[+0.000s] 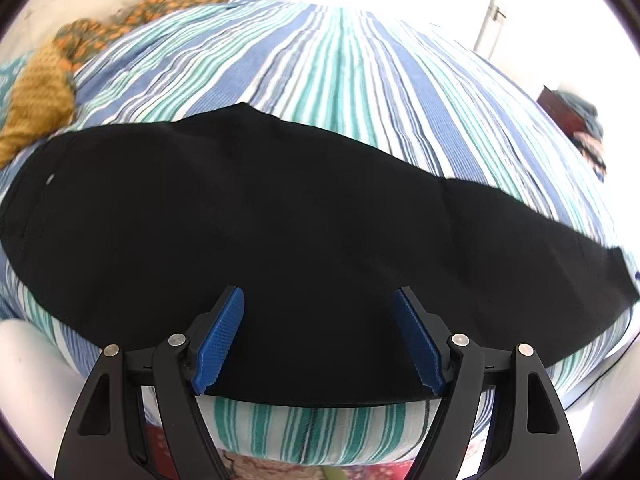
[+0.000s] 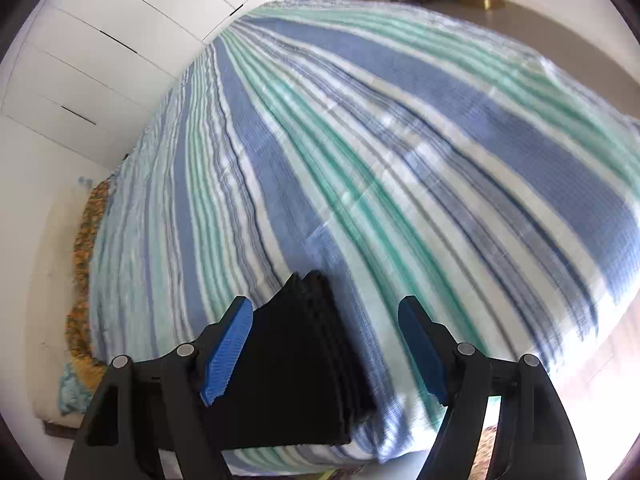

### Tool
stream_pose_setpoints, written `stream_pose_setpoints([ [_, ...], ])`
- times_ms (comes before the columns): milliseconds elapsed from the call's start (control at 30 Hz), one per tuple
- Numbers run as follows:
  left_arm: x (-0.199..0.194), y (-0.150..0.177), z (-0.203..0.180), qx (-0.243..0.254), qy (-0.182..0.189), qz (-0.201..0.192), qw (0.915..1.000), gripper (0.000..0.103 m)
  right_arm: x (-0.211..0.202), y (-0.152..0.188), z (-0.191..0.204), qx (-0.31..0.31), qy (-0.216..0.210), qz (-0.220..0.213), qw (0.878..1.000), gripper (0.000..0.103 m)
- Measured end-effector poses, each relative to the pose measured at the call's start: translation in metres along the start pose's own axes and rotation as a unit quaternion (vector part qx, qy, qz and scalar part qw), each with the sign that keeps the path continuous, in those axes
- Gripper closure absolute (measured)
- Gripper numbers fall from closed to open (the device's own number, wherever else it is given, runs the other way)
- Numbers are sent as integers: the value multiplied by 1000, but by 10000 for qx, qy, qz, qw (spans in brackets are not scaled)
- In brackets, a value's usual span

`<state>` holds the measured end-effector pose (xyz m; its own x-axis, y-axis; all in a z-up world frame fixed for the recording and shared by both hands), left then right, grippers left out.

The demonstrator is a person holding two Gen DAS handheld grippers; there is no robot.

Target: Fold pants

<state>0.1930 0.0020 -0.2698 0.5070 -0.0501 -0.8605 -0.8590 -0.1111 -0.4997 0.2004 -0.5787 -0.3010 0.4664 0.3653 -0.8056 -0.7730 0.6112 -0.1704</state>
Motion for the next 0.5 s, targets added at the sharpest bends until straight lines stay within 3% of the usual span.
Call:
stream_pose_setpoints([
  [67,-1,5,-4,240,-98,-25,9997,24,11,12,6,-109,-144,262,9995,28],
  [167,-1,5,-5,369,-162,-65,9992,24,24,31,10,-260,-36,530,9982,28],
  [333,-1,1,9,-10,-123,-52,9999,24,2,50,-5,653,5,442,9969,28],
  [500,2,2,5,94,-217,-35,9997,21,10,81,-1,1369,-768,920,9833,28],
])
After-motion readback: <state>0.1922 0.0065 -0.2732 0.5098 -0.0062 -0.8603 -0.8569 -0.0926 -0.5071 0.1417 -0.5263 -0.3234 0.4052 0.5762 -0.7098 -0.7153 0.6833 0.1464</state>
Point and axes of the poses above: each gripper's, at about its wrist camera, not at the fingertips, and x roughly the way its jaws point, z to its left, y to its underside, the point moved 9 cm from there along x, roughly the way its jaws point, and after that the axes turned 4 degrees about z, right-handed, at the moved point
